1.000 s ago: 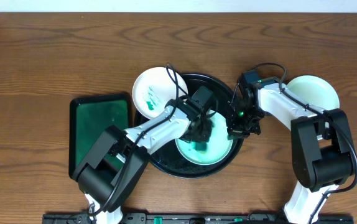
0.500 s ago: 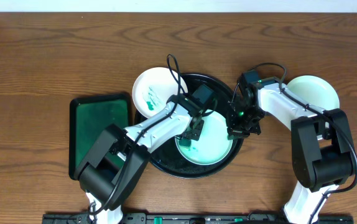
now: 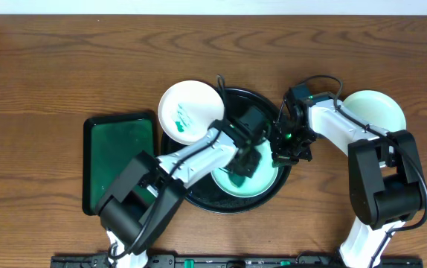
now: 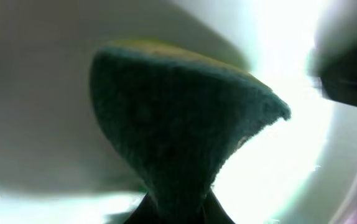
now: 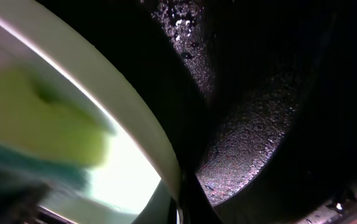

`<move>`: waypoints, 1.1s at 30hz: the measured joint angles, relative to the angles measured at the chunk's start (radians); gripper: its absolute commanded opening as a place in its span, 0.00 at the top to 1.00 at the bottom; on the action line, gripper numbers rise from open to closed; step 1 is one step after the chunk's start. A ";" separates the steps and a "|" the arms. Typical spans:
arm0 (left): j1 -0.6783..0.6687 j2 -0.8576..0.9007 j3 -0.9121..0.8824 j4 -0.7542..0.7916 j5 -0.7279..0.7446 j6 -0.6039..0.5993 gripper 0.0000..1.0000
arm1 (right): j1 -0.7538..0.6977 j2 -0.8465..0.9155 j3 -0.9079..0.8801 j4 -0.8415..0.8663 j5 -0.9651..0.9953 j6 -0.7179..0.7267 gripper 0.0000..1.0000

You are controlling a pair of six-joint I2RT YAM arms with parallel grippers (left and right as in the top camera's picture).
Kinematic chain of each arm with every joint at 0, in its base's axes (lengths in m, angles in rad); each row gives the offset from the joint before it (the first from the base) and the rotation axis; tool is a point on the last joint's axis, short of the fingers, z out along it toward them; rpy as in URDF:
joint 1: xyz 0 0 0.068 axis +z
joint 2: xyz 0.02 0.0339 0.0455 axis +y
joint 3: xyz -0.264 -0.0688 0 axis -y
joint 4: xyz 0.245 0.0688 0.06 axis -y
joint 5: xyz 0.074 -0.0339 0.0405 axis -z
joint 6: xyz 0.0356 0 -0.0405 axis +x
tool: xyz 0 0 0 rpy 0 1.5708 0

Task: Clean dirty plates on tray and stack at the side
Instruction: 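Scrub the stained plate with the sponge in the left gripper, then keep scrubbing the tilted plate face with the left gripper's sponge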

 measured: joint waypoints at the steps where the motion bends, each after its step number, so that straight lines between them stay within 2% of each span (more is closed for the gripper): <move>1: -0.009 0.001 -0.001 0.007 0.020 0.000 0.93 | 0.000 0.000 0.000 0.000 0.000 0.000 0.99; 10: -0.009 0.004 -0.023 0.071 0.119 -0.036 0.93 | -0.006 -0.001 0.000 -0.014 0.024 0.000 0.99; 19: 0.020 0.004 -0.022 0.082 0.041 -0.138 0.93 | -0.006 -0.001 0.001 -0.018 0.026 -0.001 0.99; 27: 0.162 0.003 -0.016 0.104 -0.029 -0.274 0.93 | -0.001 0.000 0.001 -0.016 0.011 0.000 0.99; 33: 0.205 0.003 -0.010 0.070 -0.058 -0.372 0.93 | 0.000 0.000 0.001 -0.016 0.003 0.001 0.98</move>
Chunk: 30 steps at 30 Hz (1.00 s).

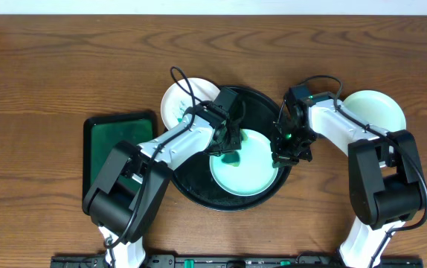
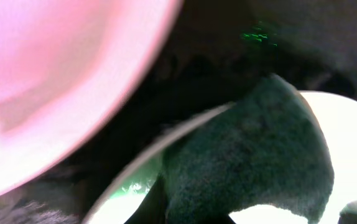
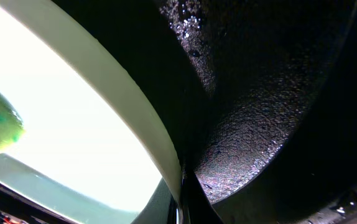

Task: Clean dirty plates on tray and stack at the side
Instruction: 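Keep scrubbing the tilted plate face with the left gripper's sponge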

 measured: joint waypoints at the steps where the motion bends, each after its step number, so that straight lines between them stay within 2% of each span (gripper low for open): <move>1: 0.000 0.000 0.003 -0.011 -0.011 -0.012 0.93 | 0.000 0.000 0.000 0.000 0.000 0.002 0.98; 8: -0.002 0.000 0.028 -0.151 -0.074 -0.044 0.93 | 0.001 0.000 0.000 0.003 -0.007 0.006 0.99; 14: -0.018 -0.001 0.029 -0.180 -0.074 0.045 0.93 | 0.004 0.000 0.000 0.003 -0.007 0.006 0.99; 22: -0.084 -0.002 0.016 -0.099 -0.047 0.138 0.93 | 0.004 0.000 0.000 0.002 -0.005 0.006 0.98; 30: -0.138 0.001 0.001 0.039 0.053 0.140 0.92 | 0.003 0.000 0.000 -0.004 0.011 0.005 0.99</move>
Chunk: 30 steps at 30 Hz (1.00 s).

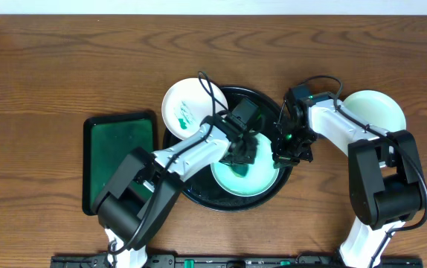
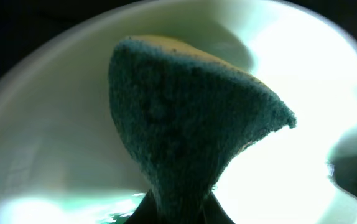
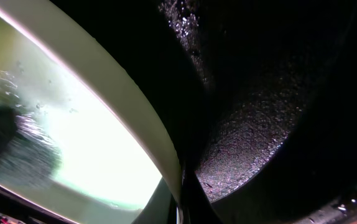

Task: Clean dirty plates on tray and stack at the side
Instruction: 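Keep scrubbing the tilted plate face with the left gripper's sponge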

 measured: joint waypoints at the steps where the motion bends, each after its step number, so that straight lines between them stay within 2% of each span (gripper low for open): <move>1: -0.006 0.003 0.000 0.014 0.017 -0.003 0.93 | 0.000 0.000 0.000 0.000 0.000 0.000 0.99; 6: -0.011 0.011 -0.005 0.051 0.072 -0.019 0.93 | 0.000 0.000 0.000 -0.001 0.000 0.000 0.99; 10: -0.005 0.011 -0.005 0.035 0.061 -0.048 0.93 | 0.000 0.000 0.000 -0.003 0.000 0.000 0.99; 20: 0.113 0.001 0.019 -0.230 -0.022 -0.113 0.93 | 0.000 0.000 0.000 -0.005 0.000 0.000 0.98; 30: 0.145 -0.005 0.008 -0.182 -0.022 -0.033 0.93 | 0.001 0.000 0.000 -0.006 -0.003 0.000 0.99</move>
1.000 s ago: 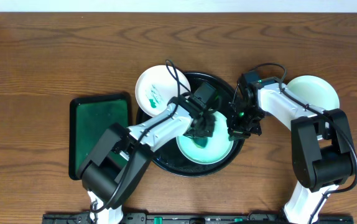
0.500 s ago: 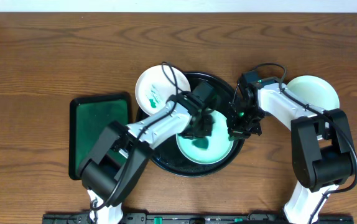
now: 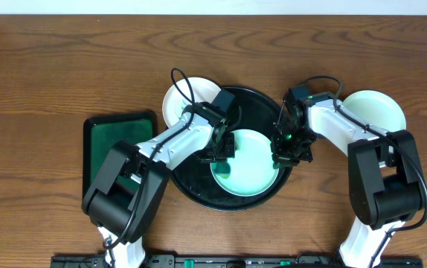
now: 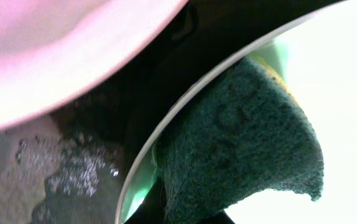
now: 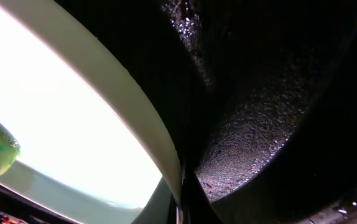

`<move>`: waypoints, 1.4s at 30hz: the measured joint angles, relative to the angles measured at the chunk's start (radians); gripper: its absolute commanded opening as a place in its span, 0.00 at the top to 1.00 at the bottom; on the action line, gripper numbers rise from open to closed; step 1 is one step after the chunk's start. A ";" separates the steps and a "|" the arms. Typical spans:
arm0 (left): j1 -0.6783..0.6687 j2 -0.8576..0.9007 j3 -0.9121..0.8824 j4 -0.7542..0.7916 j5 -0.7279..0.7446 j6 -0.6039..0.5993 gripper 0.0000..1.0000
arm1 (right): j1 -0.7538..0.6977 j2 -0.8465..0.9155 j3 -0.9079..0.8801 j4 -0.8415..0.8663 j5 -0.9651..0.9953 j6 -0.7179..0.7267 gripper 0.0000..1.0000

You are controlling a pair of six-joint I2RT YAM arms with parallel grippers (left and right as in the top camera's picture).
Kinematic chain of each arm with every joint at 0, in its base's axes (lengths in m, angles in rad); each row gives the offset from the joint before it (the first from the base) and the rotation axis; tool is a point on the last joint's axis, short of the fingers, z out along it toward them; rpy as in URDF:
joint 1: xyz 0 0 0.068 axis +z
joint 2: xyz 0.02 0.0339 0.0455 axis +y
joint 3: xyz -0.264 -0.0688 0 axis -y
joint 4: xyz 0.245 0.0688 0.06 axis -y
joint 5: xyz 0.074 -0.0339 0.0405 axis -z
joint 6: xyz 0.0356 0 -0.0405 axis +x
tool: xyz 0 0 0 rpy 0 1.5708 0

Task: Clean dirty plates on tray and stack at the side
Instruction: 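Keep scrubbing the tilted plate face with the left gripper's sponge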

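A pale green plate [image 3: 249, 165] lies in the round black tray [image 3: 198, 186]. My left gripper [image 3: 222, 150] is shut on a dark green sponge [image 4: 241, 149], which presses on the plate's left rim [image 4: 160, 140]. My right gripper [image 3: 282, 153] is shut on the plate's right rim [image 5: 138, 140]; the sponge shows far off in that view. A white plate with green smears [image 3: 175, 104] rests at the tray's upper left, partly under my left arm. Another pale green plate [image 3: 375, 109] sits alone on the table at the right.
A dark green rectangular tray [image 3: 120, 160] lies on the table to the left of the black tray. The black tray's floor [image 4: 66, 180] is wet. Cables loop above both wrists.
My left gripper with the sponge has moved from the plate's middle to its left rim. The right gripper still holds the right rim in the same place.
The sponge was first in the plate's middle, then at its left rim, then back in the middle, and now at the left rim again. Throughout, my right gripper has stayed shut on the plate's right rim and the plate has kept its place.
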 measured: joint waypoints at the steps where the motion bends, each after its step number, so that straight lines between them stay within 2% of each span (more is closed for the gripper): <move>1: 0.001 -0.002 -0.003 0.018 0.000 0.009 0.93 | 0.000 0.000 0.000 0.000 0.000 0.000 0.98; 12: 0.017 0.001 -0.034 0.251 0.056 0.091 0.93 | 0.000 0.000 0.000 0.001 -0.002 0.000 0.99; 20: 0.027 0.018 -0.036 0.338 0.161 0.234 0.93 | -0.001 0.000 0.000 0.000 0.000 0.001 0.98; 25: 0.026 0.018 -0.036 0.336 0.180 0.293 0.93 | -0.001 0.000 0.000 0.000 0.000 0.001 0.98; 32: 0.014 0.018 -0.014 0.261 0.064 0.208 0.93 | -0.001 0.000 0.000 0.000 0.000 0.001 0.99; 42: 0.013 0.013 0.022 0.036 -0.021 0.100 0.93 | -0.001 0.000 0.000 0.000 -0.003 0.001 0.99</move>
